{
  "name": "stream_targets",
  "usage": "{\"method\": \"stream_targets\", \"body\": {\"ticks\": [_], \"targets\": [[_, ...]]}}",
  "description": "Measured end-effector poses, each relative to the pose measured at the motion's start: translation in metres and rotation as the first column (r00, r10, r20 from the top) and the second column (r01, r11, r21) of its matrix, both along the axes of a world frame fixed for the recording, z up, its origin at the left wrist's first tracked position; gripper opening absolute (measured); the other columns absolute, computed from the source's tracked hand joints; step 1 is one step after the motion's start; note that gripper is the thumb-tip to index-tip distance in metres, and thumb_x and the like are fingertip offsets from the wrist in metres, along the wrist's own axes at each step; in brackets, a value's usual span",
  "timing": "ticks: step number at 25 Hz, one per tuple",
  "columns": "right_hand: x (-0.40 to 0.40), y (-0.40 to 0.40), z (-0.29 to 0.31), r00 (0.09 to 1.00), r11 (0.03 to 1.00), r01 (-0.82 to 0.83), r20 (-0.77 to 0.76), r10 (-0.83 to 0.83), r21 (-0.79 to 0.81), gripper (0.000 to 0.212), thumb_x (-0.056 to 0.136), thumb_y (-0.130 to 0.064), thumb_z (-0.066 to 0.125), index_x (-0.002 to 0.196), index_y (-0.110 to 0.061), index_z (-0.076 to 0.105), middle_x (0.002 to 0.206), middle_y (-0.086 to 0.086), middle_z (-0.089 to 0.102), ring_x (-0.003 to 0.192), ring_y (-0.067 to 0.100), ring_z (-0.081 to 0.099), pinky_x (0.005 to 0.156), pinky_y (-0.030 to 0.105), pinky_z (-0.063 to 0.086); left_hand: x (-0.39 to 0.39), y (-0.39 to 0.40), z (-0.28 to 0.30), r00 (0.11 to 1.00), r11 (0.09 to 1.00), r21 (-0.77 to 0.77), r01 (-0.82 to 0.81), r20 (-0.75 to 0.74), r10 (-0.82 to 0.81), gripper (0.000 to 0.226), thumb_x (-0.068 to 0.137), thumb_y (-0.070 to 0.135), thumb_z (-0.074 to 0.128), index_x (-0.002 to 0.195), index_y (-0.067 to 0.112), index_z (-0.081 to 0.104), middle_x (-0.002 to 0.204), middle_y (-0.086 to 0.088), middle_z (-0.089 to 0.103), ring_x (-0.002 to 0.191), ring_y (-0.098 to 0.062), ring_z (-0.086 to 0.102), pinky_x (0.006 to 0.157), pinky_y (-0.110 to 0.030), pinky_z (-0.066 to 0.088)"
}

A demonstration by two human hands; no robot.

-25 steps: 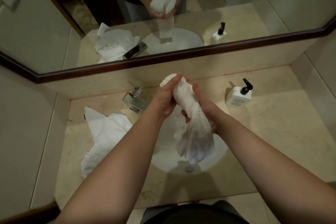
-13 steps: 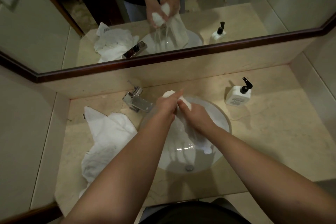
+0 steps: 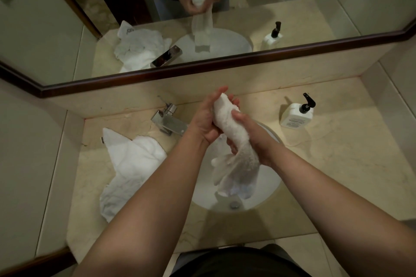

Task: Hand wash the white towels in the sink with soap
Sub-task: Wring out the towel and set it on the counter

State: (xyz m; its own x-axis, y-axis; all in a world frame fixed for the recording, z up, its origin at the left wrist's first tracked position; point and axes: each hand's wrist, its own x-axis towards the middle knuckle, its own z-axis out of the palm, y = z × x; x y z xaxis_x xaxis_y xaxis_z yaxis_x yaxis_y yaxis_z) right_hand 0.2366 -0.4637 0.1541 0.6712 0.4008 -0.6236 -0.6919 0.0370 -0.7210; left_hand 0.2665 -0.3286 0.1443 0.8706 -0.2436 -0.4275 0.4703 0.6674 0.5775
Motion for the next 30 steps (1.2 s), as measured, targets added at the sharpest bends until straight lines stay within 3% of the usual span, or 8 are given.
{"method": "stream_targets", "body": {"ticks": [3, 6, 15, 18, 22, 25, 28, 30], "targets": [[-0.005, 0.015, -0.005, 0.966, 0.939, 0.064, 0.258, 0.027, -0.337, 0.084, 0.081, -0.081, 0.029, 0.103, -0.012, 0.071, 0.075, 0.003, 0.067, 0.071, 0.018, 0.064, 0.065, 0.028, 0.046, 0.005, -0.001, -0.01, 0.98, 0.99, 0.123, -0.064, -0.181, 0.086, 0.018, 0.081, 0.026, 0.074, 0.074, 0.014, 0.064, 0.063, 0.0, 0.06, 0.056, -0.012, 0.06, 0.058, -0.027, 0.055], [-0.011, 0.021, -0.018, 0.922, 0.862, 0.115, 0.376, 0.093, -0.494, 0.068, 0.099, -0.063, 0.023, 0.109, -0.014, 0.07, 0.096, 0.01, 0.069, 0.094, 0.025, 0.065, 0.08, 0.032, 0.046, 0.004, 0.001, -0.025, 0.957, 0.973, 0.213, -0.086, -0.255, 0.141, 0.028, 0.075, 0.026, 0.083, 0.082, 0.013, 0.059, 0.068, -0.003, 0.057, 0.057, -0.015, 0.058, 0.057, -0.029, 0.054], [-0.023, 0.025, -0.031, 0.773, 0.616, 0.08, 0.439, 0.458, -0.784, 0.065, 0.101, -0.05, 0.013, 0.115, -0.012, 0.064, 0.1, 0.018, 0.068, 0.093, 0.037, 0.062, 0.078, 0.042, 0.047, -0.003, -0.011, -0.037, 0.814, 0.864, 0.471, -0.177, -0.423, 0.398, 0.023, 0.081, 0.013, 0.078, 0.07, 0.007, 0.059, 0.062, -0.009, 0.057, 0.046, -0.019, 0.052, 0.051, -0.027, 0.051], [-0.016, 0.023, -0.033, 0.817, 0.668, 0.09, 0.439, 0.375, -0.738, 0.086, 0.086, -0.076, 0.012, 0.09, -0.014, 0.071, 0.089, 0.016, 0.071, 0.087, 0.032, 0.064, 0.077, 0.041, 0.049, -0.003, -0.018, -0.032, 0.783, 0.796, 0.549, -0.254, -0.366, 0.503, 0.027, 0.082, 0.014, 0.08, 0.068, 0.005, 0.059, 0.065, -0.01, 0.06, 0.052, -0.019, 0.056, 0.062, -0.032, 0.054], [-0.008, 0.015, -0.023, 0.941, 0.903, 0.011, 0.311, 0.136, -0.43, 0.052, 0.09, -0.057, 0.059, 0.081, -0.007, 0.068, 0.075, 0.006, 0.066, 0.069, 0.018, 0.059, 0.066, 0.031, 0.044, 0.01, -0.007, -0.016, 0.877, 0.85, 0.521, -0.079, -0.369, 0.308, 0.036, 0.08, 0.039, 0.082, 0.077, 0.008, 0.063, 0.071, -0.008, 0.065, 0.057, -0.018, 0.063, 0.063, -0.031, 0.058], [-0.006, 0.01, -0.011, 0.976, 0.968, 0.063, 0.219, -0.008, -0.243, 0.036, 0.088, -0.042, 0.067, 0.084, -0.007, 0.066, 0.068, 0.008, 0.06, 0.058, 0.018, 0.054, 0.057, 0.029, 0.043, 0.008, 0.013, -0.005, 0.973, 0.96, 0.268, 0.087, -0.23, -0.024, 0.036, 0.092, 0.044, 0.063, 0.097, 0.008, 0.062, 0.084, -0.01, 0.067, 0.083, -0.021, 0.067, 0.082, -0.036, 0.054], [-0.001, 0.01, 0.002, 0.999, 0.997, -0.002, 0.036, 0.004, -0.074, 0.043, 0.09, -0.044, 0.06, 0.096, -0.003, 0.064, 0.065, 0.009, 0.055, 0.051, 0.016, 0.05, 0.049, 0.026, 0.041, -0.001, 0.027, -0.005, 0.995, 0.994, -0.037, 0.103, 0.003, -0.103, 0.052, 0.084, 0.039, 0.066, 0.125, 0.007, 0.057, 0.118, -0.013, 0.068, 0.121, -0.03, 0.059, 0.1, -0.044, 0.051], [0.002, 0.014, 0.008, 0.991, 0.997, -0.044, -0.121, 0.052, 0.064, 0.05, 0.087, -0.053, 0.059, 0.098, -0.005, 0.062, 0.06, 0.005, 0.053, 0.048, 0.013, 0.049, 0.046, 0.023, 0.041, 0.002, 0.028, -0.003, 0.983, 0.974, -0.18, 0.14, 0.14, -0.116, 0.065, 0.075, 0.036, 0.077, 0.131, 0.012, 0.054, 0.123, -0.013, 0.065, 0.127, -0.031, 0.055, 0.103, -0.048, 0.048]]}}
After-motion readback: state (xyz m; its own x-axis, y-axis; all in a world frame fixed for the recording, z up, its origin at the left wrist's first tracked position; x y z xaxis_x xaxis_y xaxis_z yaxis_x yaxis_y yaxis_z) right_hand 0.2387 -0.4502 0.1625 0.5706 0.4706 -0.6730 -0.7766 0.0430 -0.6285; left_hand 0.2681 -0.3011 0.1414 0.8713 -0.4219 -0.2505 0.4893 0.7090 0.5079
